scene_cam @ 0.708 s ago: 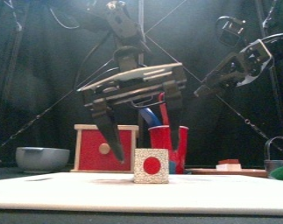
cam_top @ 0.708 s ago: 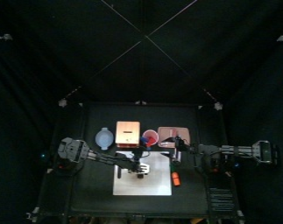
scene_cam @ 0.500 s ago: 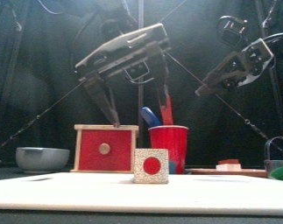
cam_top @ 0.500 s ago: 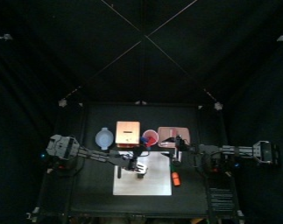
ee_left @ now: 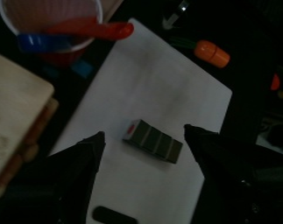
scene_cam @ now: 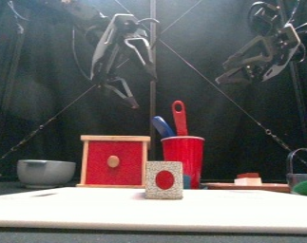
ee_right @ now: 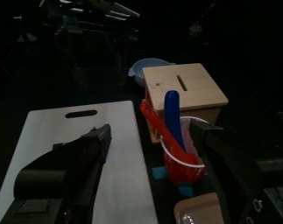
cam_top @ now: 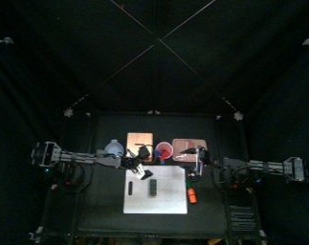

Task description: Grab knife handle

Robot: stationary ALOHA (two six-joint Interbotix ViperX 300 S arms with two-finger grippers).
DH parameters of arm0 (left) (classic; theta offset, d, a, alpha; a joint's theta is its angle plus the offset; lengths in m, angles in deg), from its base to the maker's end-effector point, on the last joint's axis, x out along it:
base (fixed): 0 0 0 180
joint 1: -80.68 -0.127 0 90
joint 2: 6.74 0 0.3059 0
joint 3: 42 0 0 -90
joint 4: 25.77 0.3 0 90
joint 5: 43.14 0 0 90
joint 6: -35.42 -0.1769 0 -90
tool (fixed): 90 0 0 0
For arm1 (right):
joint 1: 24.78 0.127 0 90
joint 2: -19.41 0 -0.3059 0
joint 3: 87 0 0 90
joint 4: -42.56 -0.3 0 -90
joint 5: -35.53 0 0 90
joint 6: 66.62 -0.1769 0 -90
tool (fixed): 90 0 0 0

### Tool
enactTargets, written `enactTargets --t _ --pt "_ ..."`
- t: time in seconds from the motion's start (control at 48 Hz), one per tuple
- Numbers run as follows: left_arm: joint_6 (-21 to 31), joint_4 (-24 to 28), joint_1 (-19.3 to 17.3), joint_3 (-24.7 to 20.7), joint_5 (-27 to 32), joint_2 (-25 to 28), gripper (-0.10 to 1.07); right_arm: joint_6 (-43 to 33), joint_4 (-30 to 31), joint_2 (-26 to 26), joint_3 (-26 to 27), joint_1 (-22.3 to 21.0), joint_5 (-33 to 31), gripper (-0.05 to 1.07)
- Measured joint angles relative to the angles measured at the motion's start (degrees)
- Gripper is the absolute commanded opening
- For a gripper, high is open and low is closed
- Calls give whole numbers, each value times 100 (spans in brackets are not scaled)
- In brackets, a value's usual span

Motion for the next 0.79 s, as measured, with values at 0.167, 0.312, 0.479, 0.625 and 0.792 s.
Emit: enactTargets --t 0.167,0.312,0.479,0.625,0.792 --pt "-800 79 -18 1002 -1230 -782 103 26 -176 0 0 -9 0 100" --pt "-853 185 -70 1626 -1802 -1301 103 26 -185 -9 9 -18 0 100" --pt "-853 633 -158 2092 -1960 -1881 103 26 -202 -149 35 -62 0 100" --pt "-853 694 -167 2083 -1995 -1881 103 18 -202 -185 193 -44 0 100" --pt "-853 756 -167 2092 -2004 -1881 103 -9 -483 -606 896 35 -571 100"
